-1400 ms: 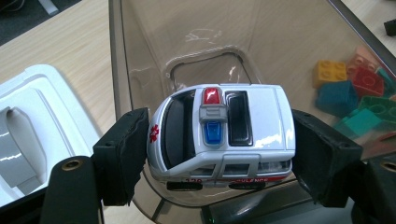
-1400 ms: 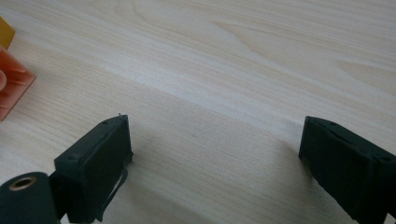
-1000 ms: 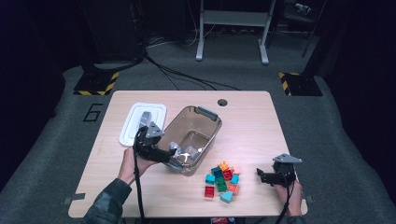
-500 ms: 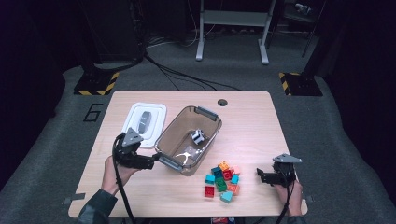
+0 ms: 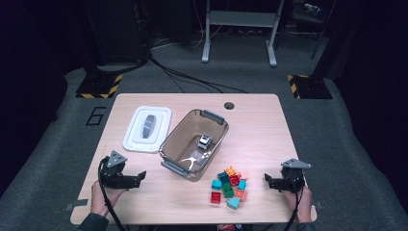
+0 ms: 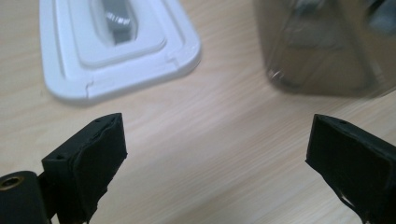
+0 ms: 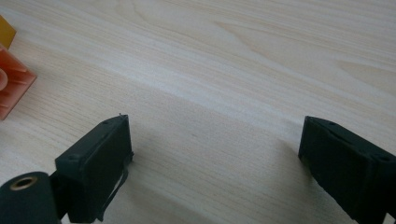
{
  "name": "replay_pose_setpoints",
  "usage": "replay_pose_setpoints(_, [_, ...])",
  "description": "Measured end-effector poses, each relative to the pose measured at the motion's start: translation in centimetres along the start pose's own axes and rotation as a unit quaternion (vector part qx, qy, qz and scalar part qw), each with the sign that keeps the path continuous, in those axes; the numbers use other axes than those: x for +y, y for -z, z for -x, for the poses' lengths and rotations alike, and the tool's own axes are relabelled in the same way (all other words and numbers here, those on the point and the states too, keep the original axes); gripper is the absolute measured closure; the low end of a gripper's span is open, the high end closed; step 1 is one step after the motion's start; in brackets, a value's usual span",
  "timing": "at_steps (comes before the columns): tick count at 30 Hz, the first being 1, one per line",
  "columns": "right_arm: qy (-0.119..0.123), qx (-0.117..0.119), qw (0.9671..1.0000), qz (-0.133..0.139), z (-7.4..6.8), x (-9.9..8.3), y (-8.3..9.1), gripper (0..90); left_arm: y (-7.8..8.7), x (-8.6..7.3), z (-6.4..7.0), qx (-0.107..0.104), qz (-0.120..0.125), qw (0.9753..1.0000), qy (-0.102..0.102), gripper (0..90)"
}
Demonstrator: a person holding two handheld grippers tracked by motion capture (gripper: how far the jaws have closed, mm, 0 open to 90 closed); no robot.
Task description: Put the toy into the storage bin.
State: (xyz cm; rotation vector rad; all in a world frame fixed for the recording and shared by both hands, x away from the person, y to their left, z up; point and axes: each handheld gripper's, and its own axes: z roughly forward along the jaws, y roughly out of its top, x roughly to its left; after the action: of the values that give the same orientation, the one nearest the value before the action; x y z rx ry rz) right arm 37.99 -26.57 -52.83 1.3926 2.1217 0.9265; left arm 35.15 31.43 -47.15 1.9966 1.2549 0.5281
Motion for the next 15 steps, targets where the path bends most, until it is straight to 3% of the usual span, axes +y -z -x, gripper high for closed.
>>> replay_pose_setpoints(5, [-0.001, -0.001, 1.0, 0.0, 0.0, 0.0, 0.0, 8.9, -2.0, -2.7, -1.1, 0.017, -0.026, 0.9993, 0.022, 4.0])
replay_pose_setpoints(8, [-0.001, -0.002, 1.0, 0.0, 0.0, 0.0, 0.0, 8.7, -2.8, -3.8, -1.5, 0.026, -0.039, 0.9986, 0.024, 4.0])
replay_pose_setpoints(12, [0.0, -0.005, 1.0, 0.001, -0.1, 0.0, 0.0, 8.1, -3.3, -4.7, -1.7, 0.035, -0.016, 0.9983, 0.045, 3.9])
replay_pose_setpoints(15, [-0.001, -0.005, 1.0, 0.0, -0.1, 0.0, 0.0, 8.1, -3.6, -4.8, -1.6, 0.043, -0.009, 0.9985, 0.032, 3.9])
